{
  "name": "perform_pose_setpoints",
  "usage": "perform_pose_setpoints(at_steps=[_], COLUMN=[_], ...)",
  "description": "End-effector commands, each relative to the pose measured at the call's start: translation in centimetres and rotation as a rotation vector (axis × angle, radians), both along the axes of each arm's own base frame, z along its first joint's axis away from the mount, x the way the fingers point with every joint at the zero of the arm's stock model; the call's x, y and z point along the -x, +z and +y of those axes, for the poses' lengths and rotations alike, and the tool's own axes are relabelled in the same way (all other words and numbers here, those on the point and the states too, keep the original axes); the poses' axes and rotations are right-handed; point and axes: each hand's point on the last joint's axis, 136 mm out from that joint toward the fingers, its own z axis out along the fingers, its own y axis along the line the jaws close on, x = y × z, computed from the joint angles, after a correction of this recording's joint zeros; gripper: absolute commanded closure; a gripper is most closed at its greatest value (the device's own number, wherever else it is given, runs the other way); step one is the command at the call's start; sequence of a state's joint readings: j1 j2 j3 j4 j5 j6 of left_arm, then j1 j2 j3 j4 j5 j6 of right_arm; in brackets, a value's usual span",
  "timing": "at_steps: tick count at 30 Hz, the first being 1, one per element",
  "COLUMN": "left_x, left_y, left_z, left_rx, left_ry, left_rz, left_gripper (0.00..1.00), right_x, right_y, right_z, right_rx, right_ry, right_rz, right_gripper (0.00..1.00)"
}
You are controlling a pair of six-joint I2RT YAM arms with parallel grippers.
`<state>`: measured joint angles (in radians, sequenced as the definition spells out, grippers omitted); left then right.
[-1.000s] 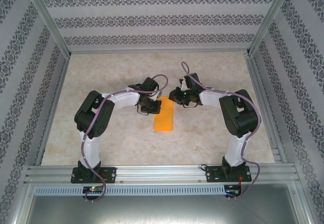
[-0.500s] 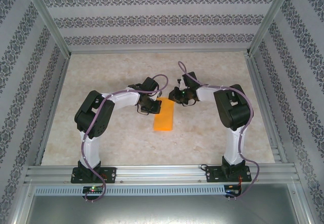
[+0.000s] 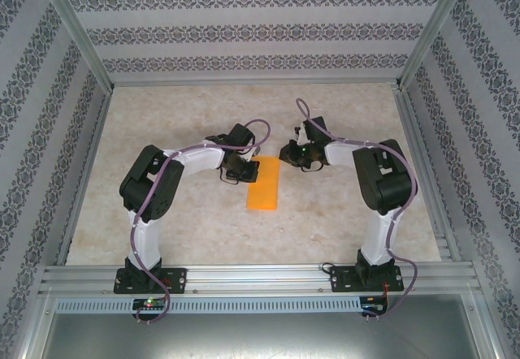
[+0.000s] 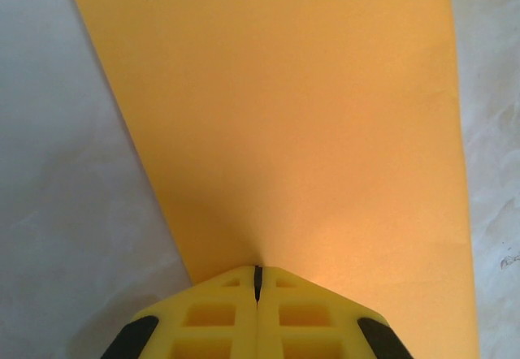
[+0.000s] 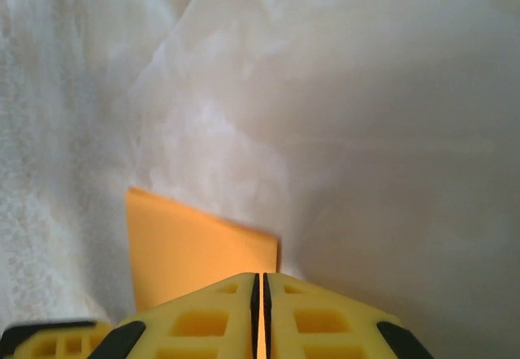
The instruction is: Fold a paper plane with a square sheet of paper (pick it up from the middle)
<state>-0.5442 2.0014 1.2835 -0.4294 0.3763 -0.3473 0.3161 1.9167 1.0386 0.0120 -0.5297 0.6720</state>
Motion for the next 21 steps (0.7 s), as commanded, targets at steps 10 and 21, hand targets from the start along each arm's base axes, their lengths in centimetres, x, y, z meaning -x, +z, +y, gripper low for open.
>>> perform_pose_setpoints(at_steps=[10,21], left_x=[3.7,3.9], left_y=[-7.9,-8.0], left_z=[5.5,6.0], left_rx=[-0.274,-0.289], left_ry=[0.019,0.015], left_rz=[0.161,0.163], left_gripper=[1.0,1.0], right_x=[4.3,6.2], right_y=[-0.9,-3.4], right_z=[3.4,-1.1], right_rx=[0.019,0.19], right_ry=[0.102,0.082], right_rz=[0.065,0.133], right_gripper=[0.89,0.9])
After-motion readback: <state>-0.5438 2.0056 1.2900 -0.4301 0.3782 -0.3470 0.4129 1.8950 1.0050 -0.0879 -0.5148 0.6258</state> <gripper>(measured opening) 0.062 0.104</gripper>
